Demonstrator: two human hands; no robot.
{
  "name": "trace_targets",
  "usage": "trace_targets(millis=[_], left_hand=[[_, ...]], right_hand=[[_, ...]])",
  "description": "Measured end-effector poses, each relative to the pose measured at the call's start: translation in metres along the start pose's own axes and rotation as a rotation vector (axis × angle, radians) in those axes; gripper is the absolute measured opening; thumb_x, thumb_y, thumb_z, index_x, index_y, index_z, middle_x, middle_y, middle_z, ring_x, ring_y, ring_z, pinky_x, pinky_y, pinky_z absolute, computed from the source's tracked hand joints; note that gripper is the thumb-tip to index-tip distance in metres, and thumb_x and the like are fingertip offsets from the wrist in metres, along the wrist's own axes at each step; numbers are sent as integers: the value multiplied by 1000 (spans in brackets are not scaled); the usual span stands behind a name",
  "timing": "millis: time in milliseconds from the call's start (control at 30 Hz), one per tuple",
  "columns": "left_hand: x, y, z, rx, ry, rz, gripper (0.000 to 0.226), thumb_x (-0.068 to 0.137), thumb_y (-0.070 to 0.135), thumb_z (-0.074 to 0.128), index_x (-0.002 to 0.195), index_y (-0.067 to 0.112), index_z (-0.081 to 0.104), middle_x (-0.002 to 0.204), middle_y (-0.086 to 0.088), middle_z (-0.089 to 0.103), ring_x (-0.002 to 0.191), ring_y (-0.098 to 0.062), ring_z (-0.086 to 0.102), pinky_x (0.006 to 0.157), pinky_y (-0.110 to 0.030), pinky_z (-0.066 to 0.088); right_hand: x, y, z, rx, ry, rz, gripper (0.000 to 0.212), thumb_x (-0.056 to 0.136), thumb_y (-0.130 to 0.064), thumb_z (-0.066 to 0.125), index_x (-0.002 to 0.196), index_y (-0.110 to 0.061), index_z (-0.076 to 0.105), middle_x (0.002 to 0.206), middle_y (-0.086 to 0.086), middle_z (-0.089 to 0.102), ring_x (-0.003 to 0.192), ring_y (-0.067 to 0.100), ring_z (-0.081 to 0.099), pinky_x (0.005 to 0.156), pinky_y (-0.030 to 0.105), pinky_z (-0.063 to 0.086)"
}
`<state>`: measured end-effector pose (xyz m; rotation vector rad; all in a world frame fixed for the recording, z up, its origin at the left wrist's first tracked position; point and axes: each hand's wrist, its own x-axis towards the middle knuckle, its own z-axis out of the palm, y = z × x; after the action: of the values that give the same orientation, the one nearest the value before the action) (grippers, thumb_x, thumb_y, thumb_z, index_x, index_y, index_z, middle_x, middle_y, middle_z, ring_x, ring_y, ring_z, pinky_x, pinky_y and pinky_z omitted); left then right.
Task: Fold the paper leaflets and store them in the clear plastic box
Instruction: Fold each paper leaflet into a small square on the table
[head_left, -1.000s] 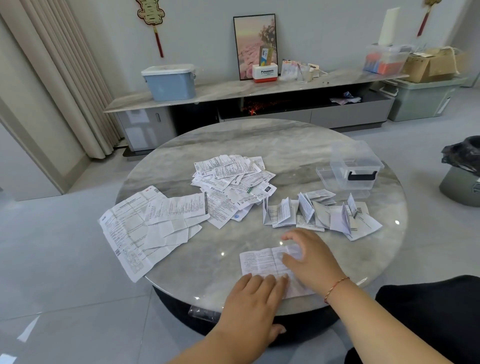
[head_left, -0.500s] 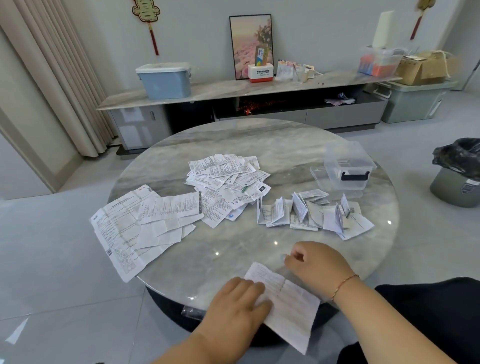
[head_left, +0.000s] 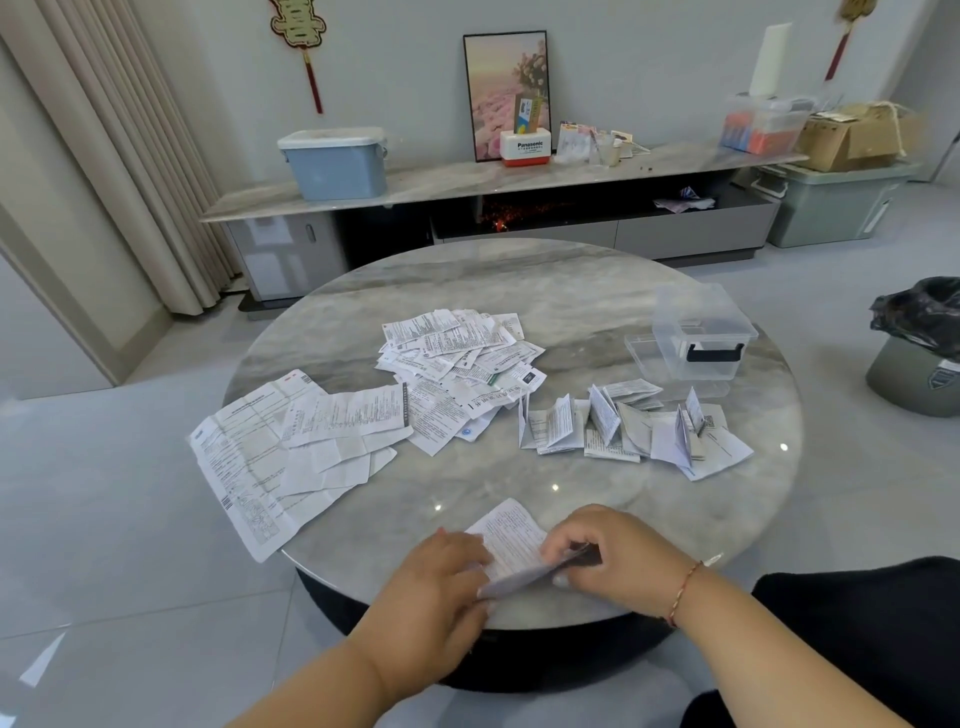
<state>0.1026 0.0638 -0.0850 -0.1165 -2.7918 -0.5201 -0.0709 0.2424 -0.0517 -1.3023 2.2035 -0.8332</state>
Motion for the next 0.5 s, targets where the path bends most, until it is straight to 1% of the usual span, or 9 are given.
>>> trace_targets(millis=[100, 167, 233, 267, 300, 333, 400, 467, 500], left_hand=[[0, 2, -2, -229, 89, -302, 28, 82, 34, 49, 79, 11, 65, 102, 16, 55, 100, 2, 48, 88, -21, 41], [2, 5, 0, -263, 267, -552, 19, 83, 31, 51, 91, 14, 57, 99, 12, 51, 93, -2, 45, 83, -23, 37], [2, 11, 0, -177, 471, -734, 29, 81, 22, 55, 108, 14, 50, 108, 7, 45, 100, -10, 40, 89, -24, 33], [2, 12, 0, -73, 548, -678, 35, 78, 21, 53, 111, 11, 49, 111, 2, 45, 103, -15, 40, 91, -26, 33], [2, 13, 1, 42, 572, -544, 39, 74, 21, 50, 111, 8, 49, 111, -5, 48, 105, -21, 42, 94, -29, 34], [1, 16, 4, 153, 525, -387, 43, 70, 21, 49, 110, 7, 50, 112, -10, 51, 106, -25, 45, 96, -33, 35], [1, 24, 14, 258, 316, -148, 51, 66, 22, 51, 115, 8, 49, 116, -14, 55, 109, -30, 50, 101, -37, 34], [0, 31, 25, 257, 155, -97, 61, 64, 31, 55, 121, 10, 50, 123, -12, 56, 114, -29, 51, 106, -36, 29], [0, 34, 30, 248, 95, -123, 66, 64, 39, 57, 123, 11, 51, 125, -9, 56, 116, -26, 52, 107, -36, 28]], right_hand=[[5, -8, 7, 61, 98, 63, 14, 78, -24, 70, 70, -27, 59, 71, -9, 60, 66, 0, 53, 71, 28, 47], [11, -14, 14, 34, 162, 85, 10, 81, -24, 67, 78, -22, 58, 69, -9, 55, 64, 1, 50, 67, 24, 44], [16, -20, 21, -3, 216, 127, 16, 83, -25, 64, 97, -25, 57, 76, -9, 57, 72, 7, 55, 70, 22, 44], [18, -23, 24, -24, 225, 161, 26, 83, -26, 63, 107, -25, 53, 80, -7, 59, 77, 11, 57, 72, 24, 45], [21, -26, 25, -52, 232, 200, 34, 83, -28, 62, 114, -26, 48, 84, -5, 59, 81, 15, 58, 73, 27, 46], [22, -29, 26, -91, 235, 231, 40, 83, -30, 62, 118, -27, 43, 87, -4, 60, 85, 17, 59, 74, 28, 46], [24, -35, 27, -177, 226, 289, 52, 83, -31, 62, 127, -26, 35, 99, -2, 62, 95, 21, 60, 77, 28, 45], [22, -39, 29, -114, 186, 374, 61, 81, -28, 64, 133, -23, 33, 110, 2, 62, 96, 21, 62, 76, 25, 47], [19, -40, 31, 28, 146, 434, 61, 79, -26, 65, 132, -22, 35, 105, 4, 64, 85, 20, 64, 68, 24, 48]])
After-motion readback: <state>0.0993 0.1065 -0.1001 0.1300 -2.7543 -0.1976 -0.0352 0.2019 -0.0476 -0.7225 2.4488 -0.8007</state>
